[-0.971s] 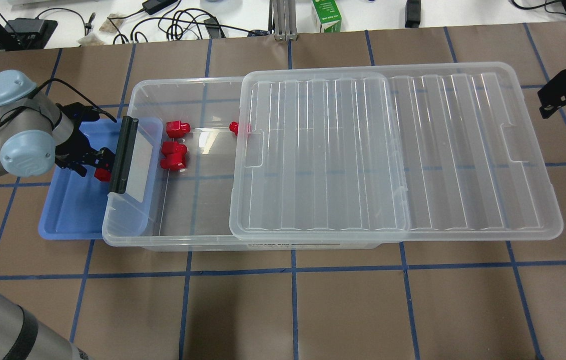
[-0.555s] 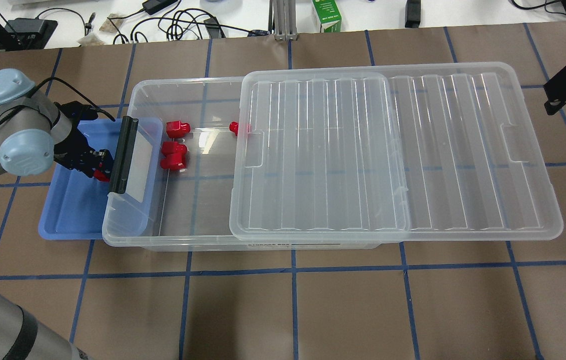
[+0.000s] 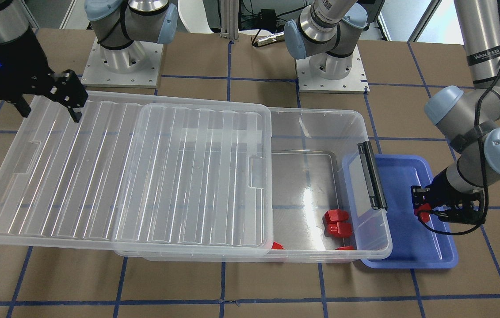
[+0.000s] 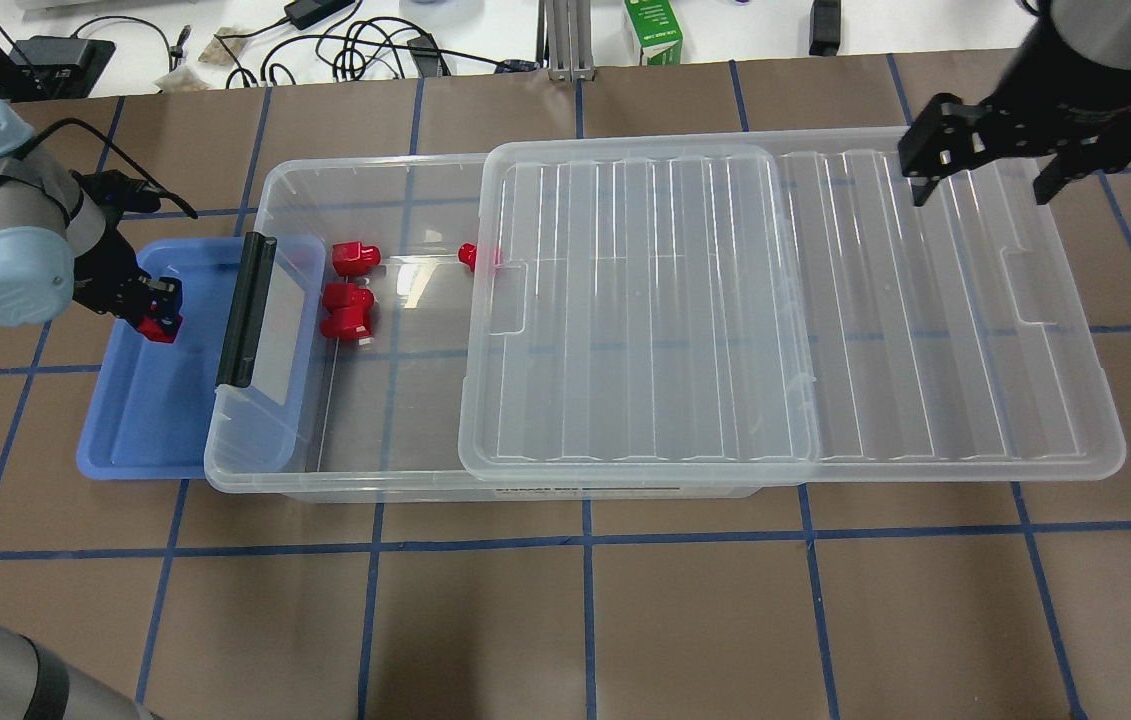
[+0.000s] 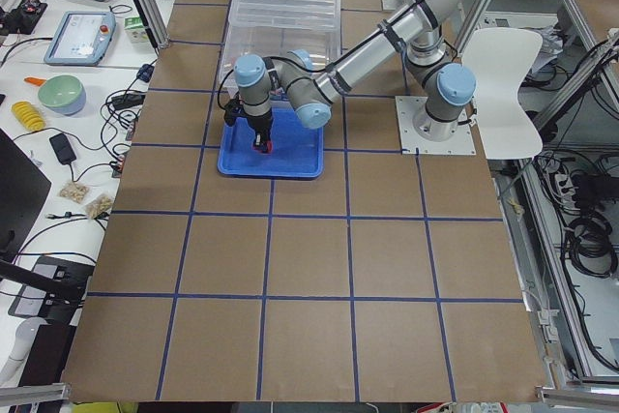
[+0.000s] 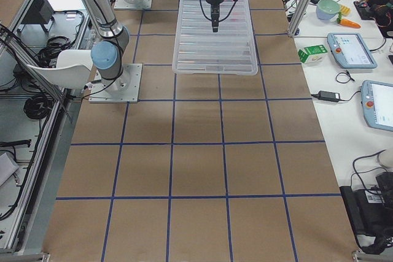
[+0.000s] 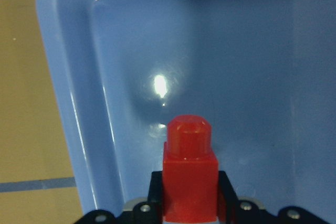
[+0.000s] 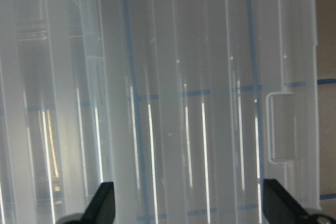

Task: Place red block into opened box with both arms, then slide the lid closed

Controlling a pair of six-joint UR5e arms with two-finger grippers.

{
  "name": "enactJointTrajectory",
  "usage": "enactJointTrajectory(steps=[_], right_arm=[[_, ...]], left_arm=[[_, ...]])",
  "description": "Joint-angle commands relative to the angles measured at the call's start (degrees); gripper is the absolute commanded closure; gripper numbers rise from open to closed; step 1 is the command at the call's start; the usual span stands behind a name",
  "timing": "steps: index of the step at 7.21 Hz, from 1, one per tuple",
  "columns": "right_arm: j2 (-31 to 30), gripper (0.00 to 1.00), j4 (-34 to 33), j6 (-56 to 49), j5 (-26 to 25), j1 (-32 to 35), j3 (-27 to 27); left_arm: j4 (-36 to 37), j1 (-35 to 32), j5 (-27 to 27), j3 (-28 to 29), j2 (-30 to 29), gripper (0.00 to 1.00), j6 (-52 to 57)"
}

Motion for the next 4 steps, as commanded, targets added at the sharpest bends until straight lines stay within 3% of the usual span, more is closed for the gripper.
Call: enactJointTrajectory(steps=[1, 3, 4], right_arm=[[3.53, 0.0, -1.14, 7.09, -0.47, 4.98, -3.12], [3.72, 0.0, 0.1, 6.92, -0.47, 4.98, -4.02], [3.37, 0.0, 0.53, 6.31, -0.47, 4.98, -3.94]], left_arm=[[-11.33, 0.04, -0.37, 4.63, 6.96, 1.0, 0.48], [-24.6, -0.83, -5.7, 10.34, 12.94, 1.0, 0.13], [-27.54, -1.27, -7.3, 11.24, 14.89, 1.0, -0.3]])
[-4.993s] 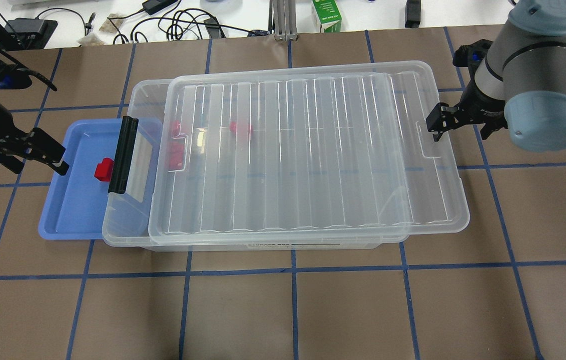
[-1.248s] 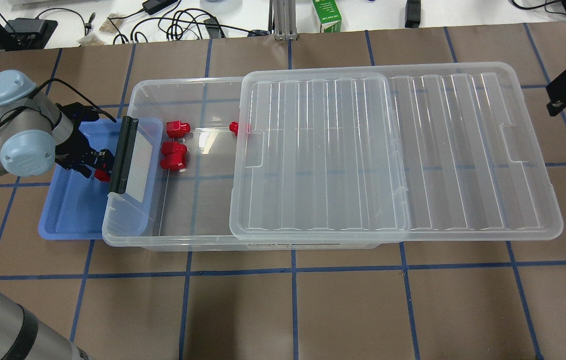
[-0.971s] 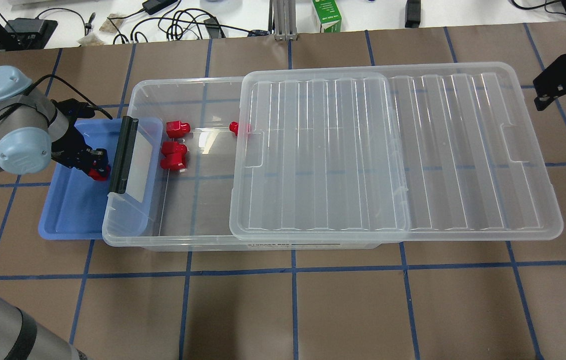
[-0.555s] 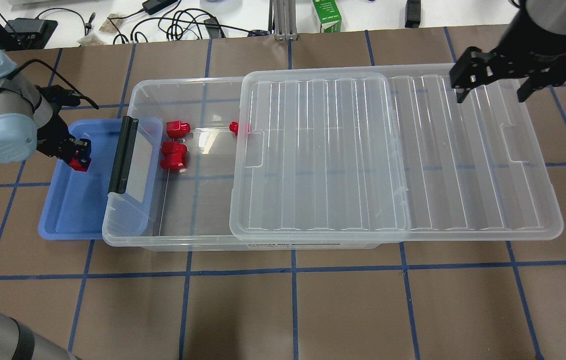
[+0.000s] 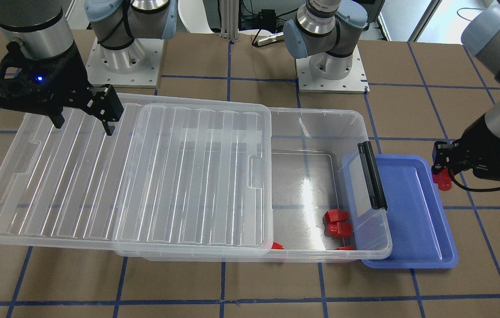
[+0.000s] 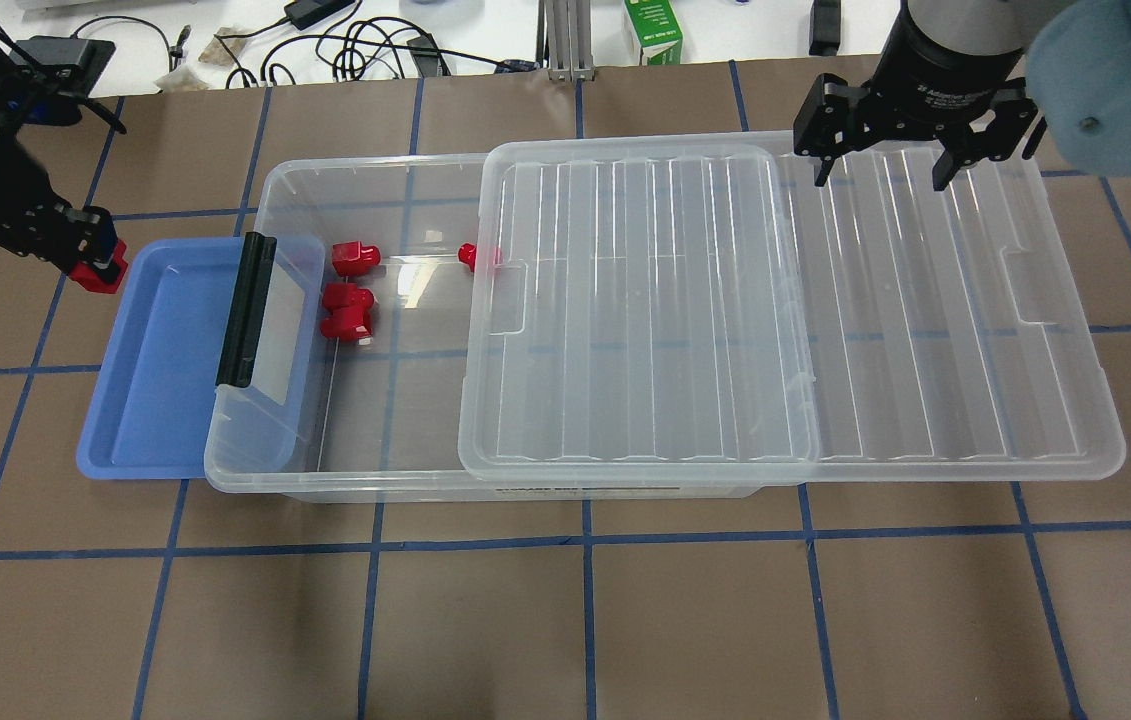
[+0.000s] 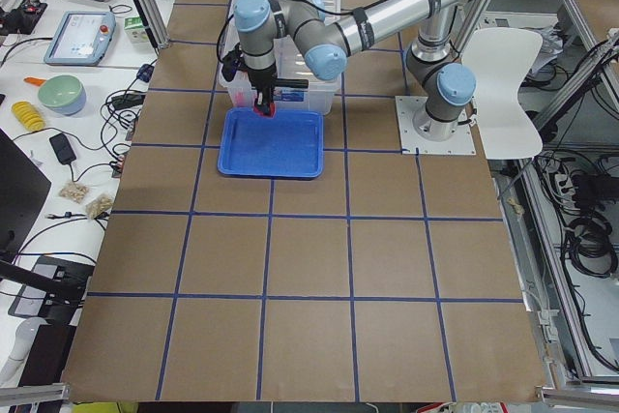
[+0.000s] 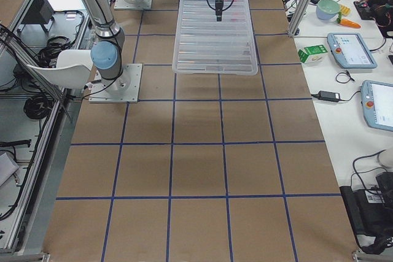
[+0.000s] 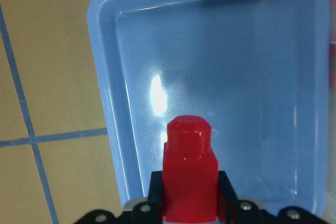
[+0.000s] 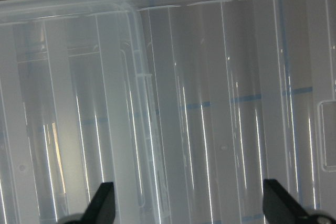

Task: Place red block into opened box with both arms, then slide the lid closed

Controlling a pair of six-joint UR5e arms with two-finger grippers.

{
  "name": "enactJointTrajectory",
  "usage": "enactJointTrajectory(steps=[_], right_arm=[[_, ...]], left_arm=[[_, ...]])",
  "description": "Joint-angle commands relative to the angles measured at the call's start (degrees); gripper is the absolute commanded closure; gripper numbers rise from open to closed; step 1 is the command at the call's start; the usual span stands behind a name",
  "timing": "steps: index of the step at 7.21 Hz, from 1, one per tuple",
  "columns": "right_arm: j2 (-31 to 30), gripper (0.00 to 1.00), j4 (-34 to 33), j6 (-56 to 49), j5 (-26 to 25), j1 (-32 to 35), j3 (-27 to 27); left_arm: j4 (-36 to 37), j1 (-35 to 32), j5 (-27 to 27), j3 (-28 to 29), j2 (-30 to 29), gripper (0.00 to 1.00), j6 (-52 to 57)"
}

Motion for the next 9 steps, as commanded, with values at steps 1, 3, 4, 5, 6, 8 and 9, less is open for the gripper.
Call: enactJointTrajectory(steps=[1, 3, 4, 5, 6, 8, 9], right_arm=[[-0.24, 0.0, 3.34, 0.35, 0.08, 0.07, -0.52], [0.19, 0.0, 4.15, 0.36, 0.26, -0.11, -2.18], [-0.07, 0.0, 4.33, 0.36, 0.08, -0.11, -2.19], [0.19, 0.0, 4.42, 0.27, 0.43, -0.11, -1.67], [0.19, 0.0, 4.42, 0.1, 0.0, -0.28, -2.01], [0.19, 0.0, 3.46, -1.22, -0.36, -0.37, -2.01], [0.28, 0.0, 3.72, -2.01, -2.01, -0.63, -2.02]], left_arm=[[-5.71, -2.48, -2.59, 1.42, 4.18, 1.0, -1.91], [-5.72, -12.55, -2.77, 0.37, 4.98, 1.0, -15.83], [-5.02, -17.65, -2.59, -0.86, 4.55, 1.0, -22.25], [-4.06, -21.27, -2.68, -1.48, 3.32, 1.0, -27.97], [-1.44, -23.83, -2.77, -2.88, 2.18, 1.0, -29.94], [12.57, -26.67, -2.59, -11.02, -0.54, 1.0, -29.01], [16.83, -26.58, -2.24, -12.72, -1.86, 1.0, -26.91]])
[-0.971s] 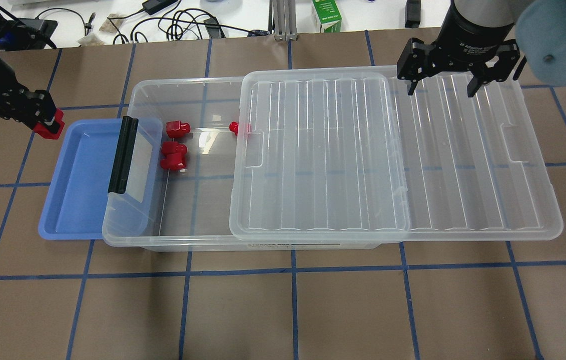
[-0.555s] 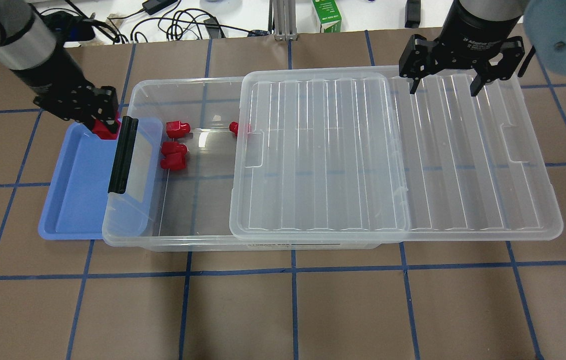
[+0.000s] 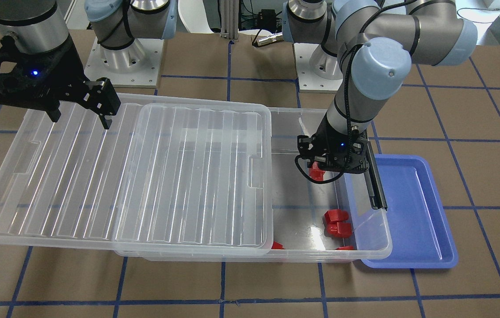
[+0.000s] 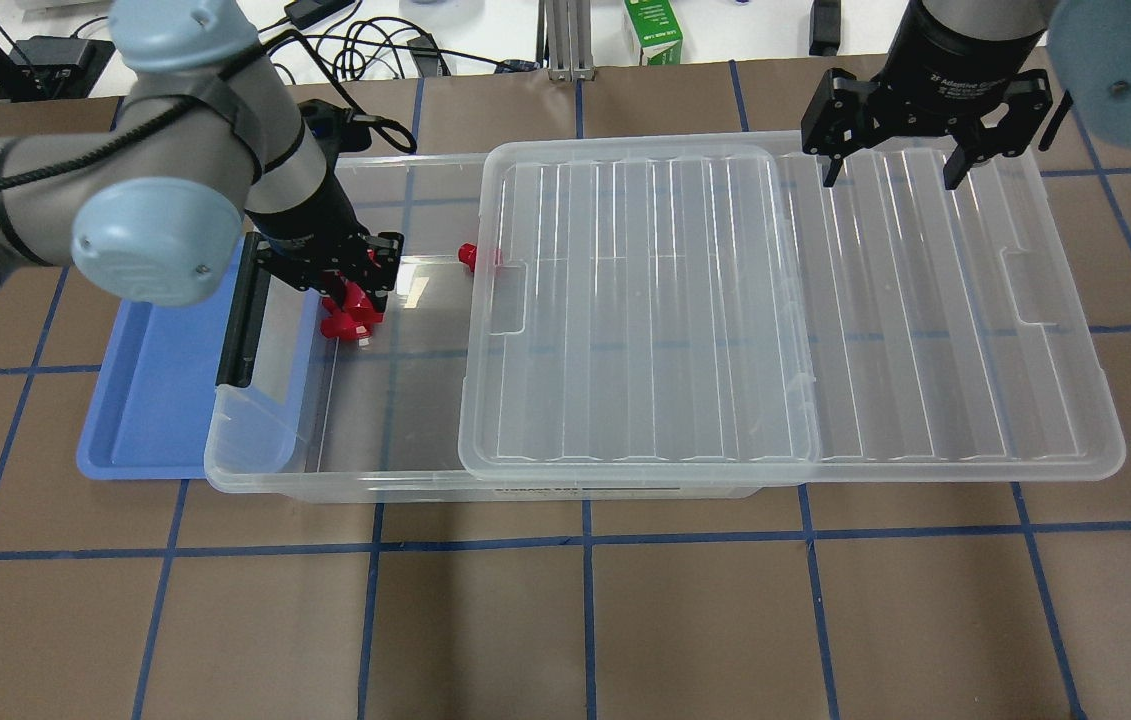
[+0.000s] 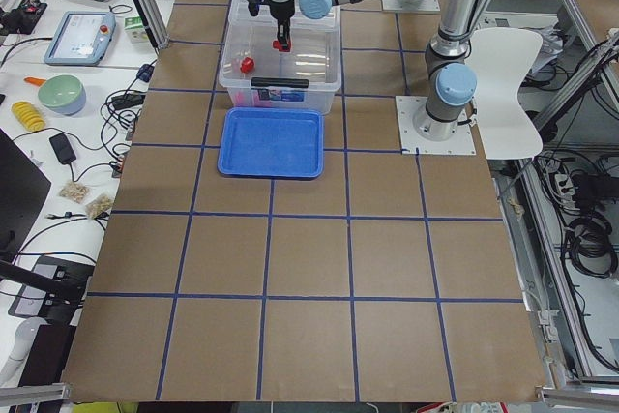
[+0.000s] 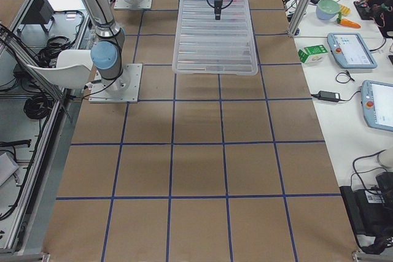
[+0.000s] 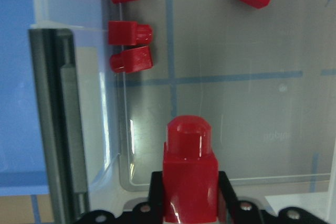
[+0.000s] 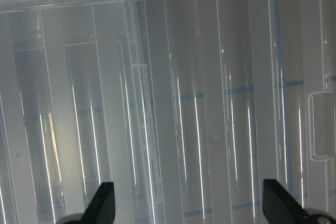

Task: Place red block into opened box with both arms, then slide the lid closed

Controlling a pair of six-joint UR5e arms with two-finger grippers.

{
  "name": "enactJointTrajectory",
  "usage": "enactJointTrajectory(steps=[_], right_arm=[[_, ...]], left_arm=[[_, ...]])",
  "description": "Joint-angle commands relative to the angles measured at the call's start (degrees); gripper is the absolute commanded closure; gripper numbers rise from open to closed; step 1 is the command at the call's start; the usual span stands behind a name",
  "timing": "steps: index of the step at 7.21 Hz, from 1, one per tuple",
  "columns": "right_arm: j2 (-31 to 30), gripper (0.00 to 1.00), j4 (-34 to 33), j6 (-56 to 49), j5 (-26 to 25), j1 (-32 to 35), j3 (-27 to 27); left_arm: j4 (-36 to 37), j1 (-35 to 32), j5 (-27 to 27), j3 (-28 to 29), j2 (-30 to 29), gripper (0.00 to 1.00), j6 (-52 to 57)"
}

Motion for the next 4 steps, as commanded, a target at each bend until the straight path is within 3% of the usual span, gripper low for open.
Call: enactJointTrajectory(steps=[1, 2, 4], right_arm=[[0.15, 0.0, -0.13, -3.24, -0.75, -1.34, -0.33], [0.06, 0.0, 0.74, -4.57, -0.65, -4.92, -0.76], [-0.64, 0.0, 1.45, -17.79, -0.47, -12.21, -0.86]], left_arm=[[6.66, -0.45, 0.73, -3.27, -3.02, 1.0, 2.13], [6.84, -0.45, 0.56, -3.79, -4.43, 1.0, 1.96], [6.93, 2.08, 0.39, -3.62, -6.45, 1.0, 1.7]])
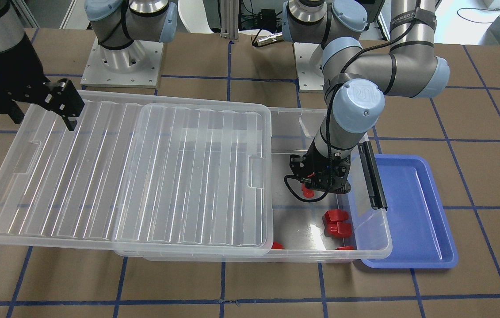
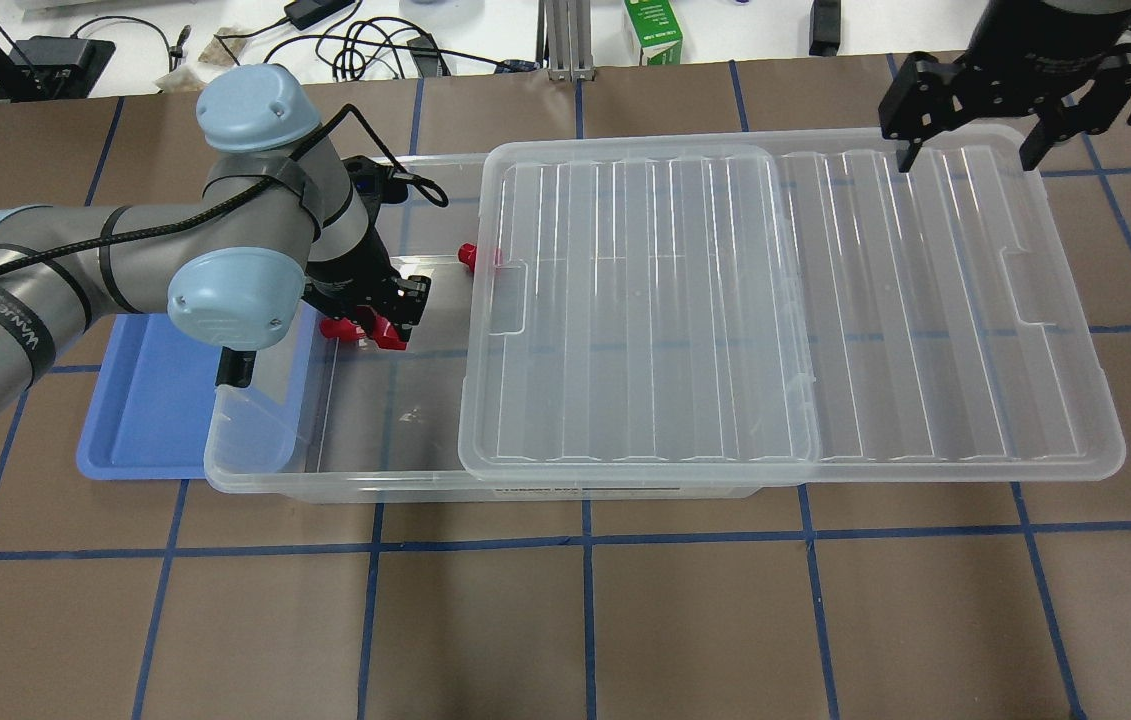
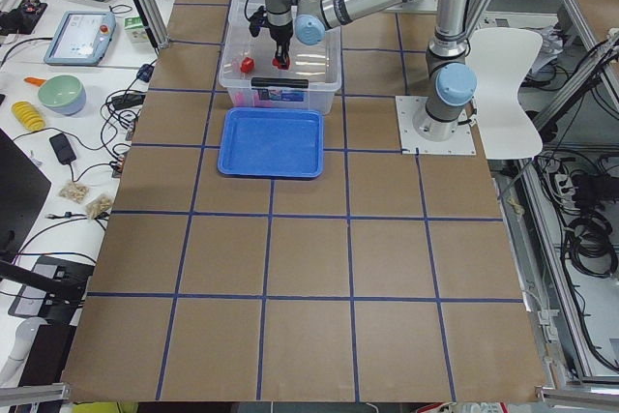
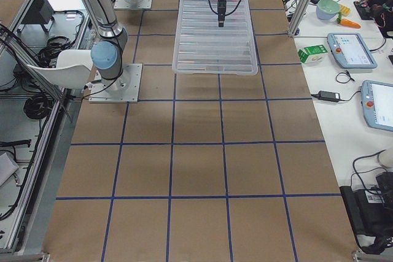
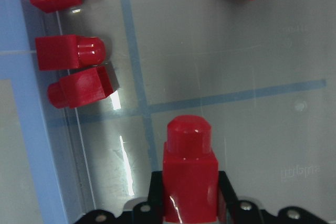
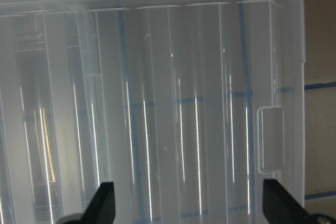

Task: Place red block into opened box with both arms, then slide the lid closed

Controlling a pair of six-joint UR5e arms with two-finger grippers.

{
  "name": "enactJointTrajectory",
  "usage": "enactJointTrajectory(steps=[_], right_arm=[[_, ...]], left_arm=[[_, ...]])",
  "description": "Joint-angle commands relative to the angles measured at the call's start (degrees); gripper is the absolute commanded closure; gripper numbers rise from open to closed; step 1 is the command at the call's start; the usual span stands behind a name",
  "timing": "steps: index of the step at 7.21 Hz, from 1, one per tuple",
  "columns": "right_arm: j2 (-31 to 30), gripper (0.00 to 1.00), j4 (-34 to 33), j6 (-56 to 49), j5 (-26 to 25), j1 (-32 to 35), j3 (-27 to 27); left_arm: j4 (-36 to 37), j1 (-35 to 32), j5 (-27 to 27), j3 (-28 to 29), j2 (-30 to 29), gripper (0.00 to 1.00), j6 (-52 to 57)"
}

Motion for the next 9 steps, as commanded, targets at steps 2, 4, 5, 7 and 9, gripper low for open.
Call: enactJointTrajectory(steps=[2, 4, 5, 7, 9], right_arm=[[-1.09, 0.0, 0.6, -18.42, 0.01, -10.26, -0.09], [-1.79, 0.01, 1.48, -27.86, -0.34, -16.85, 0.61], [-1.88, 0.01, 1.83, -30.94, -0.16, -19.75, 0.61], [-1.45, 0.02, 2.44, -38.15, 0.54, -24.24, 1.4], [-1.45, 0.02, -3.23, -37.92, 0.72, -25.05, 8.14]], left_arm=[[0.32, 2.92, -0.53, -0.39, -3.64, 1.0, -1.01], [1.01, 3.01, -0.35, -0.39, -5.58, 1.0, -1.01], [1.11, 2.92, -0.35, -0.57, -6.54, 1.0, -0.92], [2.07, 3.01, -0.18, -0.57, -8.04, 0.96, -1.01], [1.99, 3.01, -0.09, -1.18, -8.49, 0.27, -1.1]])
